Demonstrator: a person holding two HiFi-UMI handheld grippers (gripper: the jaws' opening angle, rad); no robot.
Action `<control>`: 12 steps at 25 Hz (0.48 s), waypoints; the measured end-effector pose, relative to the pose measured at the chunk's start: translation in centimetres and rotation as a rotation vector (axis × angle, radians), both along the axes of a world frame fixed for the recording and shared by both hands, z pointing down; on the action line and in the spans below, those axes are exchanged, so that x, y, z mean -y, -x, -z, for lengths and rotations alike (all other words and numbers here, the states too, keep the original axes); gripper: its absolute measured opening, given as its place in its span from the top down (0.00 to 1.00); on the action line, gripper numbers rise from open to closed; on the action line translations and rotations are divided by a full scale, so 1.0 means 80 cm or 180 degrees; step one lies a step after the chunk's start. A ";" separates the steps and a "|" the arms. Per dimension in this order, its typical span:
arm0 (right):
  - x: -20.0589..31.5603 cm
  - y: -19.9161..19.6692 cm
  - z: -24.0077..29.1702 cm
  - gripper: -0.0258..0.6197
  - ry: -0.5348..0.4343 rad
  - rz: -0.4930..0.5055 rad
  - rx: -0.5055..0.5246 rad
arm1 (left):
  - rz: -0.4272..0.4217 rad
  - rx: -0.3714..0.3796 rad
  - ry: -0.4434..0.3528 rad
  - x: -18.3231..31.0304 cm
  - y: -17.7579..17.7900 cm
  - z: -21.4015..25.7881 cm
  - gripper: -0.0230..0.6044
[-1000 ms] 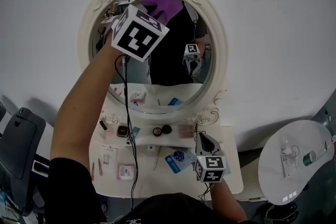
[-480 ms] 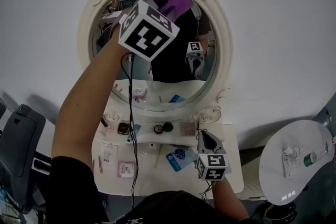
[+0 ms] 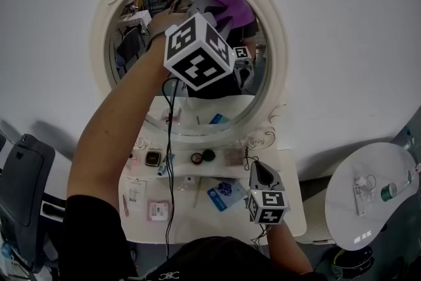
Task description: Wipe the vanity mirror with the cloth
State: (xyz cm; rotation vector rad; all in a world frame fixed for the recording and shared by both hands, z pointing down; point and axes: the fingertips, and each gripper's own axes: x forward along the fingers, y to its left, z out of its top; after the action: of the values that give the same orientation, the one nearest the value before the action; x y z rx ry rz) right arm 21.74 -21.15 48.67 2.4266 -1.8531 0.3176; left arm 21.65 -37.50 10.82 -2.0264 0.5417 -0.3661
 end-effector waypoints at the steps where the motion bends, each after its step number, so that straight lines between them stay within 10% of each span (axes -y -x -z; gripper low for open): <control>1: -0.002 -0.001 0.000 0.95 -0.0005 -0.0023 -0.0001 | -0.0040 0.0054 -0.0025 -0.004 -0.007 -0.009 0.85; 12: -0.031 -0.017 -0.006 0.95 0.0060 -0.0241 0.0011 | -0.0218 0.0574 -0.0280 -0.035 -0.062 -0.102 0.85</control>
State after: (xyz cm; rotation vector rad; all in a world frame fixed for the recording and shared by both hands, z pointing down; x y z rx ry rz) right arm 23.13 -18.63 49.15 2.4896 -1.7544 0.3428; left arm 26.65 -34.67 18.98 -1.8998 0.3696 -0.4700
